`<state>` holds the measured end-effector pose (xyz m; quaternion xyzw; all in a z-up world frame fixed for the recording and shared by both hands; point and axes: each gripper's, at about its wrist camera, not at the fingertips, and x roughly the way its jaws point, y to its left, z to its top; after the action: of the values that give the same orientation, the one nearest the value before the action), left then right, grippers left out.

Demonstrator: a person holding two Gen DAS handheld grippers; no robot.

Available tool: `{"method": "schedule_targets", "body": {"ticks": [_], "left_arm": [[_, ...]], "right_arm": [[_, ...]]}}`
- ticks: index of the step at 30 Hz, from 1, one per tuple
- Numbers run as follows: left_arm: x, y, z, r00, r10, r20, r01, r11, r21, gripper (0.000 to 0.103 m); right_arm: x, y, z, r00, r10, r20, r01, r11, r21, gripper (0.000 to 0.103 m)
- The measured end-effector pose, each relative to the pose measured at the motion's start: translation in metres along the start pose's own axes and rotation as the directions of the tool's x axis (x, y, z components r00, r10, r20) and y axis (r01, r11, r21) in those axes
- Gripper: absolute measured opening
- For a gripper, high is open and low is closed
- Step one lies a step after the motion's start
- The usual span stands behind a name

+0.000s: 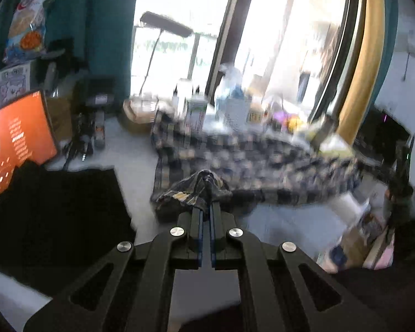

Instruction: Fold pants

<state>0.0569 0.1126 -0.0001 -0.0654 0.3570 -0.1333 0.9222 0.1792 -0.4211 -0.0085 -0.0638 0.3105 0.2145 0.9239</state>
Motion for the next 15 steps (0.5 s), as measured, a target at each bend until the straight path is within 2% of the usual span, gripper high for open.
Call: {"method": "schedule_targets", "body": {"ticks": [3,5,7,11,15], "left_arm": [[0.024,0.006,-0.031,0.989,-0.014,-0.147,0.006,0.999,-0.053,0.002],[0.043,0.006,-0.057,0.969,-0.020,-0.247,0.002,0.997,-0.073,0.002],[0.056,0.008,-0.080,0.942,-0.058,-0.330,0.020,0.993,-0.117,0.002],[0.060,0.002,-0.105,0.901,-0.114,-0.418,0.065,0.989,-0.130,0.004],[0.057,0.006,-0.112,0.879,-0.097,-0.466,0.048,0.992,-0.115,0.006]], "right_arm": [[0.005,-0.003,-0.022,0.998,-0.011,-0.065,0.012,1.000,0.021,0.009],[0.016,-0.004,-0.040,0.993,-0.015,-0.114,0.020,0.999,0.043,0.009],[0.028,-0.006,-0.059,0.986,-0.025,-0.163,0.037,0.997,0.068,0.009],[0.045,-0.017,-0.089,0.972,-0.031,-0.234,0.062,0.990,0.125,0.009],[0.049,-0.020,-0.094,0.968,-0.041,-0.248,0.074,0.989,0.125,0.009]]}}
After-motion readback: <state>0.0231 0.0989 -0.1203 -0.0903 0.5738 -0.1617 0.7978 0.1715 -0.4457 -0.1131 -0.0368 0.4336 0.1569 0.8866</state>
